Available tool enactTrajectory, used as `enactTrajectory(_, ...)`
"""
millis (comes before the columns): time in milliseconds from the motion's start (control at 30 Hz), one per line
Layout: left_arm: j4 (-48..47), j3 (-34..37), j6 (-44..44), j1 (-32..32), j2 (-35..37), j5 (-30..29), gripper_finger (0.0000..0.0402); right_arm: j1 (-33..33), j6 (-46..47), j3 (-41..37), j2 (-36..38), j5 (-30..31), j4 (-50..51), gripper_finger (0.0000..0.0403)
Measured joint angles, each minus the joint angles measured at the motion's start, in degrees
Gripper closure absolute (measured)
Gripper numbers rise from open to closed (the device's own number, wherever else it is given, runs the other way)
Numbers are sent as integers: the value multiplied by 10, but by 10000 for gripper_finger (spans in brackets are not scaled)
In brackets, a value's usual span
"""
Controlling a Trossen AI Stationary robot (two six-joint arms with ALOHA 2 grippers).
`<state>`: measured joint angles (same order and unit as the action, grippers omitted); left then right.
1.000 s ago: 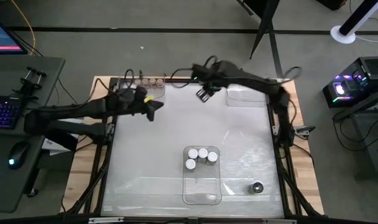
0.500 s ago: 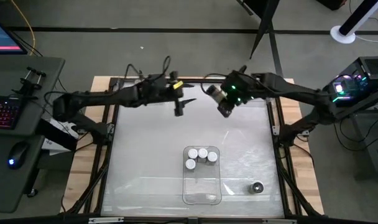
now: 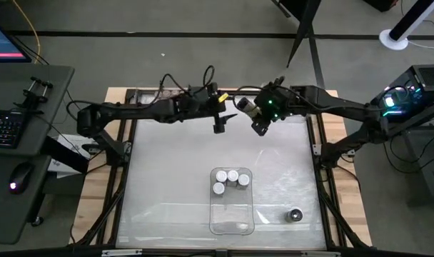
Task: Sort spices by type
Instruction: Put the top black seasoning bottle into the top right transparent bin
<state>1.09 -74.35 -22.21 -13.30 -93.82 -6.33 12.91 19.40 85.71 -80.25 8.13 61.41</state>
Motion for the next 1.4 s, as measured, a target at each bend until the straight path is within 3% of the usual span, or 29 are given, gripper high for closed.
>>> enactTrajectory(167, 3, 0, 11, -11, 0, 24, 131, 4, -63, 0, 0, -48, 0, 255)
enactTrajectory(400, 4, 0, 11, -8, 0, 145, 131, 6, -150, 0, -13, -86, 6, 255)
enactTrajectory(700, 1, 0, 7, 6, 1, 155, 131, -23, -252, 0, -19, -90, -18, 255)
enactTrajectory(867, 2, 0, 10, 15, 1, 152, 135, -32, -259, 0, -19, -78, -29, 255)
enactTrajectory(1033, -1, 0, 11, 27, 1, 153, 204, -42, -259, 0, -19, -80, -28, 255)
enactTrajectory(1100, -2, 0, 13, 29, 1, 152, 243, -47, -257, 0, -19, -79, -26, 230)
enactTrajectory(1267, -24, 0, 35, 22, 1, 144, 244, -52, -242, 0, -20, -44, -38, 119)
enactTrajectory(1400, -80, 0, 42, 6, 3, 126, 244, -50, -214, 11, -19, -6, -30, 71)
